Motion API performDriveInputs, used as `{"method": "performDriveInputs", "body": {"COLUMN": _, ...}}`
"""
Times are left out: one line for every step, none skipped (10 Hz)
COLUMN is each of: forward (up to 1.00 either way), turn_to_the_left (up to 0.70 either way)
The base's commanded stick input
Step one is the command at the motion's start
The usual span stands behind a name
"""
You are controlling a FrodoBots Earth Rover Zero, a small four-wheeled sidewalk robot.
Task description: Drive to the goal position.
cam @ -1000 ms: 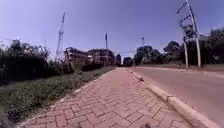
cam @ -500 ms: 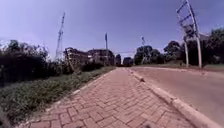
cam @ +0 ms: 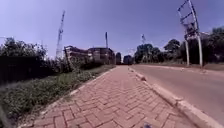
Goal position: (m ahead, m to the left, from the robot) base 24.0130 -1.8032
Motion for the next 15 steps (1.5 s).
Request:
{"method": "performDriveInputs", "body": {"forward": 0.30, "turn_to_the_left": 0.00}}
{"method": "performDriveInputs", "body": {"forward": 0.30, "turn_to_the_left": 0.00}}
{"method": "performDriveInputs", "body": {"forward": 0.30, "turn_to_the_left": 0.00}}
{"method": "performDriveInputs", "body": {"forward": 0.30, "turn_to_the_left": 0.00}}
{"method": "performDriveInputs", "body": {"forward": 0.30, "turn_to_the_left": 0.00}}
{"method": "performDriveInputs", "body": {"forward": 0.30, "turn_to_the_left": 0.00}}
{"method": "performDriveInputs", "body": {"forward": 0.30, "turn_to_the_left": 0.00}}
{"method": "performDriveInputs", "body": {"forward": 0.30, "turn_to_the_left": 0.00}}
{"method": "performDriveInputs", "body": {"forward": 0.30, "turn_to_the_left": 0.00}}
{"method": "performDriveInputs", "body": {"forward": 0.30, "turn_to_the_left": 0.00}}
{"method": "performDriveInputs", "body": {"forward": 0.30, "turn_to_the_left": 0.00}}
{"method": "performDriveInputs", "body": {"forward": 0.30, "turn_to_the_left": 0.00}}
{"method": "performDriveInputs", "body": {"forward": 0.30, "turn_to_the_left": 0.00}}
{"method": "performDriveInputs", "body": {"forward": 0.30, "turn_to_the_left": 0.00}}
{"method": "performDriveInputs", "body": {"forward": 0.30, "turn_to_the_left": 0.00}}
